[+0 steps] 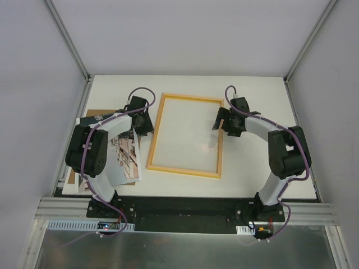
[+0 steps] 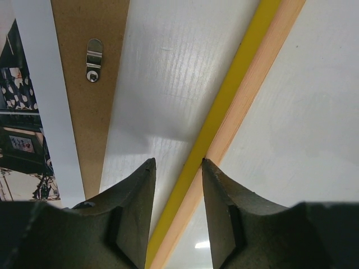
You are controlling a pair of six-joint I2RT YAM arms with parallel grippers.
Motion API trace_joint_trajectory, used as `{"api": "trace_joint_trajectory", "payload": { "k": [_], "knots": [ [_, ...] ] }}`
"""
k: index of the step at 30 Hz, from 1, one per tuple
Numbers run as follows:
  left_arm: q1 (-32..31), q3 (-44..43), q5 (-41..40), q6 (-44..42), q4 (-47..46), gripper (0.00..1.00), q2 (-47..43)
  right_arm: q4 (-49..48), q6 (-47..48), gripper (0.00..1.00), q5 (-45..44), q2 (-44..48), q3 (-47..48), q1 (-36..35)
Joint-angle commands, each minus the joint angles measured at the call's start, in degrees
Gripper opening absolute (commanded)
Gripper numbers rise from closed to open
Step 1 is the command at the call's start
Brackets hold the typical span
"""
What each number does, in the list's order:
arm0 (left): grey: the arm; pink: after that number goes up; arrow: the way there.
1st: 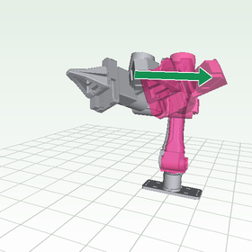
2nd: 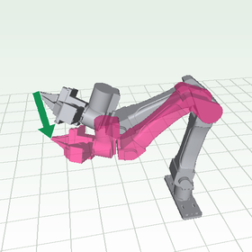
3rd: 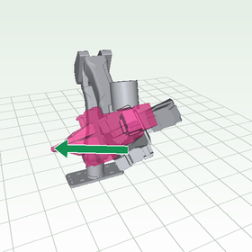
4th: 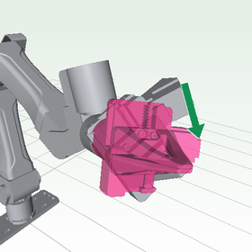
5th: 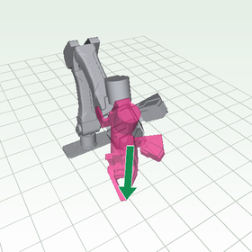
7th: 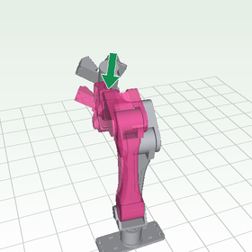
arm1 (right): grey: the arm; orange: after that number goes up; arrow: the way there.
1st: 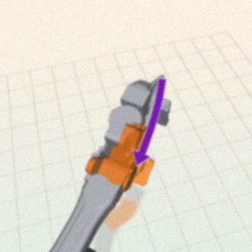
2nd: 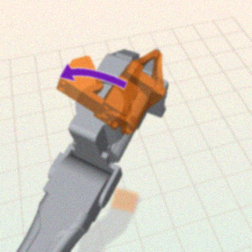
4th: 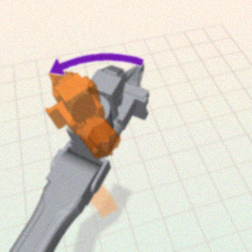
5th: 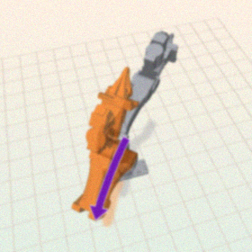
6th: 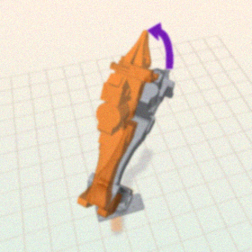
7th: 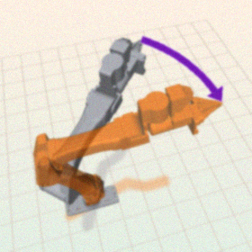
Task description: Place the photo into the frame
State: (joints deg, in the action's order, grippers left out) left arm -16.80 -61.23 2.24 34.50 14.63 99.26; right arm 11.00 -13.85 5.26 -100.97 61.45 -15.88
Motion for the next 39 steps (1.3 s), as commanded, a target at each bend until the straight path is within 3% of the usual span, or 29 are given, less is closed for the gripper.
{"api": "trace_joint_trajectory", "payload": {
  "k": [1, 17, 39],
  "knots": [
    [0.27, 0.32, -1.89, 1.62, -0.75, 0.37, 1.72, 1.12, 0.75, 0.87, 0.19, 1.91, 1.57, -0.29],
    [-0.25, 1.99, -2.33, 2.15, -1.53, 0.27, 1.46, 1.91, 0.84, 0.87, -0.25, 3.5, 1.39, -0.21],
    [-10.09, 5.95, 2.77, 9.35, -5.67, 0.24, 1.46, 4.82, 2.24, 0.87, -2.18, 5.17, 1.48, 3.57]
  ]
}}
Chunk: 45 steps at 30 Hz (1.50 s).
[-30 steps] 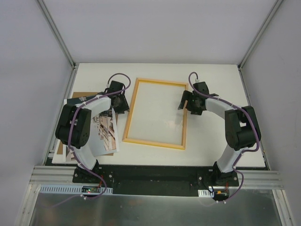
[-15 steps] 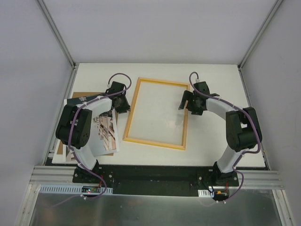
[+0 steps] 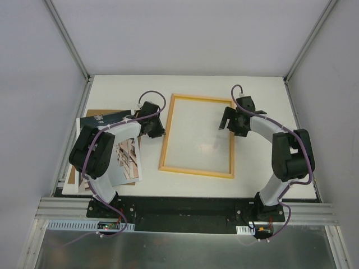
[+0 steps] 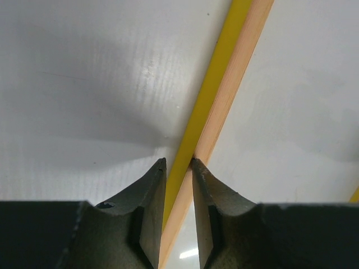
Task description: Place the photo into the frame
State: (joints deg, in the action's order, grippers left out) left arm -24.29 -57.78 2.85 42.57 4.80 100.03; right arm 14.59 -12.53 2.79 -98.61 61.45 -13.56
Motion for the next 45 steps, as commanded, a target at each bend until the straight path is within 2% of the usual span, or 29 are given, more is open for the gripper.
{"api": "trace_joint_trajectory", "payload": {
  "k": [1, 18, 29, 33, 37, 41, 45],
  "knots": [
    [-2.95, 2.76, 2.24, 1.38, 4.08, 0.24, 0.61, 1.23, 1.11, 0.86, 0.38, 2.72, 1.57, 1.43],
    [-4.71, 6.19, 4.27, 1.47, 2.67, 0.25, -3.52, 5.62, 2.34, 0.86, -2.43, 1.31, 6.31, 2.14],
    [-2.52, 3.38, 5.67, -0.29, 4.43, 0.31, -8.08, 10.02, 3.48, 0.86, -4.55, 6.4, 8.25, -0.49],
    [2.13, 4.16, 4.8, 0.06, 7.76, 0.37, -14.14, 8.8, 2.08, 0.86, 0.89, 7.64, 8.77, -5.85],
    [9.42, 6.36, 1.64, 0.94, 13.2, 0.43, -22.05, 5.37, -0.73, 0.86, 6.6, 6.24, 10.44, -12.96],
    [16.71, 6.89, -4.69, 1.03, 21.37, 0.5, -28.12, -2.62, -6.61, 0.86, 15.74, 1.59, 12.37, -18.77],
    [26.73, 10.05, -4.26, 0.77, 24.99, 0.54, -32.87, -5.7, -9.52, 0.85, 17.08, -4.21, 17.55, -25.44]
  ]
}}
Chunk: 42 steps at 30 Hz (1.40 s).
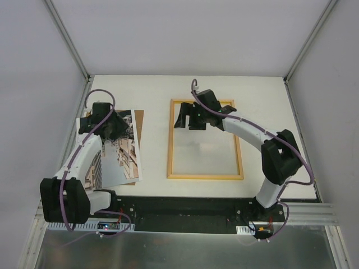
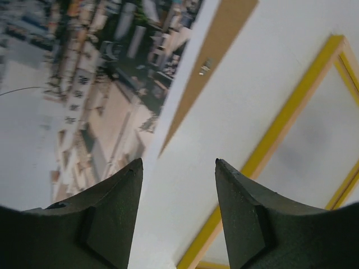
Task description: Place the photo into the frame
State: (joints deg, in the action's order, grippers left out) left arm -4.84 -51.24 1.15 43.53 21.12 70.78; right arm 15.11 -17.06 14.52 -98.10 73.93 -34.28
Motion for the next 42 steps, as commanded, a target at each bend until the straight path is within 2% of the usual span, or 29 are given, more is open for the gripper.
{"api": "trace_joint_trajectory", "payload": {
  "k": [1, 6, 12, 27, 42],
  "knots": [
    [10.09, 4.3, -1.51, -0.55, 9.02, 0.54, -4.42, -7.02, -5.7, 0.85, 5.95, -6.21, 5.95, -6.13],
    [19.33, 7.21, 4.73, -3.01, 9.81, 0.54, -4.52, -11.68, -10.18, 0.85, 8.33, -13.33, 10.0, -10.97],
    [24.08, 9.84, 7.11, -3.97, 9.2, 0.54, -3.03, -16.5, -13.52, 0.85, 9.47, -20.54, 12.99, -15.02],
    [25.23, 12.83, 11.33, -2.93, 5.33, 0.54, 1.02, -22.49, -18.71, 0.85, 10.79, -31.18, 18.44, -19.95],
    [25.58, 14.77, 12.47, -2.13, 3.31, 0.54, 2.16, -28.82, -25.3, 0.85, 14.3, -35.49, 19.23, -22.49]
  ]
}}
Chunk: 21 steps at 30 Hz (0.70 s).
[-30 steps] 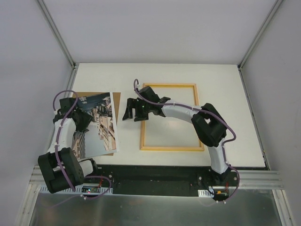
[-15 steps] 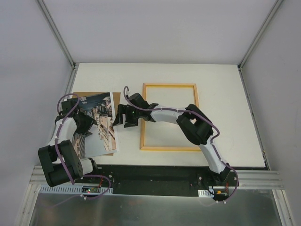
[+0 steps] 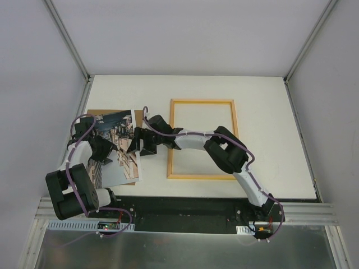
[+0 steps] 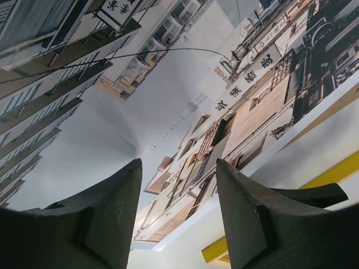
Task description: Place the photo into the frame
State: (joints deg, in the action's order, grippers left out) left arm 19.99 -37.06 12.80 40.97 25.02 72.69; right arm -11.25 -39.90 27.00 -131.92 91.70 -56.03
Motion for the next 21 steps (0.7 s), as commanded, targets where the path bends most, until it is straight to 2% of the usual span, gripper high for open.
{"api": "trace_joint_trajectory", "payload": {
  "k": [1, 14, 21],
  "knots": [
    [0.75, 0.67, 0.91, 0.51, -0.76, 0.54, 0.44, -2.99, -2.99, 0.85, 2.17, -1.68, 1.38, -0.75],
    [0.75, 0.93, 1.18, 0.34, -1.02, 0.54, 0.62, -10.98, -8.35, 0.85, 5.95, 0.7, -0.65, 0.13],
    [0.75, 1.11, 1.7, 0.25, -1.11, 0.54, 0.88, -13.36, -11.07, 0.85, 7.01, -1.58, 0.58, 0.22]
  ]
}}
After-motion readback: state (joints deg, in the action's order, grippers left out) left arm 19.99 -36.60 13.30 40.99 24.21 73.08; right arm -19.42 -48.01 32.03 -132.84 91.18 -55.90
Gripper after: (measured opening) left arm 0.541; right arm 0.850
